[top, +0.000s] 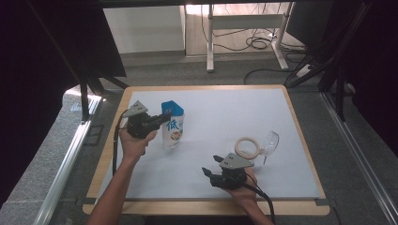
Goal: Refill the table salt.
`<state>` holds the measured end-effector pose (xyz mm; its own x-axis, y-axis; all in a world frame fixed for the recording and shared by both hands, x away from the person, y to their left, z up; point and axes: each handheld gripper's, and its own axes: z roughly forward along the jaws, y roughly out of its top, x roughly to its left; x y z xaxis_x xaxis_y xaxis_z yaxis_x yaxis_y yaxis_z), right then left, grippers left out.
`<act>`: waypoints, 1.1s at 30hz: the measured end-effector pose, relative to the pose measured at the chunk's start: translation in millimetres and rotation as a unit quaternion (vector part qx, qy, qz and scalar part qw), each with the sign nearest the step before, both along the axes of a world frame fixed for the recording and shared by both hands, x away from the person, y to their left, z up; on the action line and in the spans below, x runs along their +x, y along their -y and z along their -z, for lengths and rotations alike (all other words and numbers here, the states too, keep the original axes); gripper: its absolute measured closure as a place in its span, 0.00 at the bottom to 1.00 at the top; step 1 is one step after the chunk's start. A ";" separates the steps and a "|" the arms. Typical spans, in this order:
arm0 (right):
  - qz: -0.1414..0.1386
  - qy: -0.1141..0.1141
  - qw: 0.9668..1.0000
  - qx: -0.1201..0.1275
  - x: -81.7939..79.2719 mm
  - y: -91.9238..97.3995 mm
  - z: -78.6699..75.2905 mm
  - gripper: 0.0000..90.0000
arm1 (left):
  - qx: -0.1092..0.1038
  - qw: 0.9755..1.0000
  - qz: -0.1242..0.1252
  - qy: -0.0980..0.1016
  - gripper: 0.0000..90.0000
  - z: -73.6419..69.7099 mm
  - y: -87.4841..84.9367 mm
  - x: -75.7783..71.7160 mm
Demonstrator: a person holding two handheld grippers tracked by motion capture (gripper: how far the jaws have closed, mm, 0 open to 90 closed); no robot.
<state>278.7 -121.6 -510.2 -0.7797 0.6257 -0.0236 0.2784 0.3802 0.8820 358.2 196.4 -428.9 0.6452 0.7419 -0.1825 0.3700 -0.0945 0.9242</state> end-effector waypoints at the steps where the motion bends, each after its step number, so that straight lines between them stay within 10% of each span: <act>1: -0.001 0.001 1.000 0.000 0.8 -2.0 -0.5 0.43 | -0.002 1.000 0.004 -0.001 1.00 -0.4 2.3 -1.7; 33: 0.030 0.039 0.996 -0.072 41.4 -58.2 20.8 0.32 | -0.009 0.995 0.097 0.023 1.00 -31.5 45.1 -38.4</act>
